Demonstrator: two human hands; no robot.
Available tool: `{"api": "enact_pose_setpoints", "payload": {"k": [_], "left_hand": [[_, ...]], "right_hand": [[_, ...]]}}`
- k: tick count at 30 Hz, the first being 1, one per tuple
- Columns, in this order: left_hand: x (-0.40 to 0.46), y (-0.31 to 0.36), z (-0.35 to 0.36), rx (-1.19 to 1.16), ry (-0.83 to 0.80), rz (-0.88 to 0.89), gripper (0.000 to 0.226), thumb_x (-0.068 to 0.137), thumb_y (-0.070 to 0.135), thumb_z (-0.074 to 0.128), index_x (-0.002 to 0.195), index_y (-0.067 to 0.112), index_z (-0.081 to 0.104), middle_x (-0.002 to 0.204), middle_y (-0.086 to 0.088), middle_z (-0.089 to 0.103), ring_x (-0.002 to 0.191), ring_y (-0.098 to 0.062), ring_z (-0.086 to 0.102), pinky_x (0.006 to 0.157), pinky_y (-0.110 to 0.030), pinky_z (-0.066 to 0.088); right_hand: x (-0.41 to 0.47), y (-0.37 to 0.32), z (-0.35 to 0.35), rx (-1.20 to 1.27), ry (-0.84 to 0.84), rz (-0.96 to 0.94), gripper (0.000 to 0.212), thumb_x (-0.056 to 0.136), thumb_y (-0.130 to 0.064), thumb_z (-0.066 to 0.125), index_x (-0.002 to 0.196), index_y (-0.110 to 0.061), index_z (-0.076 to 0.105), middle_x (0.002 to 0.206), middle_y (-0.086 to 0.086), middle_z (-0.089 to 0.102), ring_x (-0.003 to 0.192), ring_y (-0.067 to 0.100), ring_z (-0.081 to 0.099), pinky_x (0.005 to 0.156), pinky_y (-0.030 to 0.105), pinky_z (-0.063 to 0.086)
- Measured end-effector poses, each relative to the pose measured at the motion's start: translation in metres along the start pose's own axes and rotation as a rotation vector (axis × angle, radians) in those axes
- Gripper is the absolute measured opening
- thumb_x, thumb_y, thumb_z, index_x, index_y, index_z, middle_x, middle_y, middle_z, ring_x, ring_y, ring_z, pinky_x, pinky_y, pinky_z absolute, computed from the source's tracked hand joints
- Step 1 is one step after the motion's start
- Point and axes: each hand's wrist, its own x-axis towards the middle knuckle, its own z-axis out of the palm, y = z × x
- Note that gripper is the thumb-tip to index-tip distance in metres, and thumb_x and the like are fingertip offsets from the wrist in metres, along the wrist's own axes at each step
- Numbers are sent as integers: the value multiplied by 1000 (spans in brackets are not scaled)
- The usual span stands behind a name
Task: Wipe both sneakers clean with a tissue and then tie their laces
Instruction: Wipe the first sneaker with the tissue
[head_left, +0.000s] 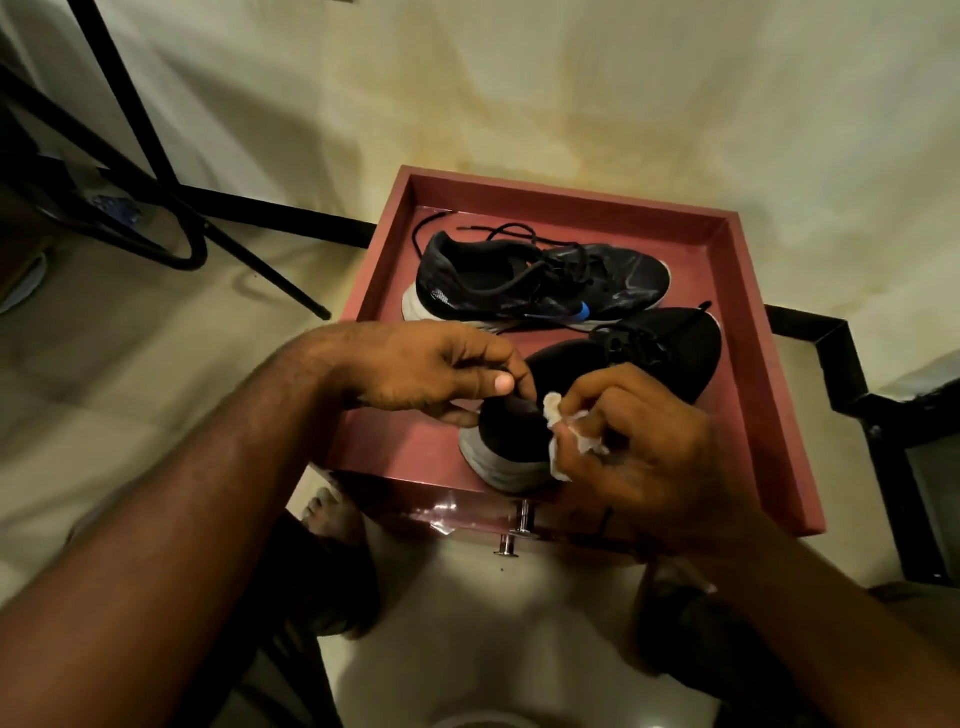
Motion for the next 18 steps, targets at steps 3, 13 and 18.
{"api": "enact_pose_setpoints", "payload": {"k": [3,13,18], "left_hand": [[1,-2,-2,-4,-19,7,20,106,24,52,116,20,69,123,-10,66,115,-19,64,104,-54,54],[-1,-2,1,2,-10,0,24,106,24,52,121,23,70,124,-4,69,125,-27,62,105,-53,53],[-2,-2,1,2,-5,-11,24,106,25,52,120,27,71,122,3,70,121,-19,65,105,-49,54]], "right_hand": [[4,-5,12,-30,1,-18,24,85,0,81,107,8,74,109,14,73,98,27,70,88,32,54],[-6,1,20,-175,-38,-119,17,88,-9,83,100,2,79,99,11,77,82,27,70,71,39,55],[-9,1,14,-35,56,125,28,81,-21,89,75,0,71,74,5,68,66,21,65,60,38,52]]}}
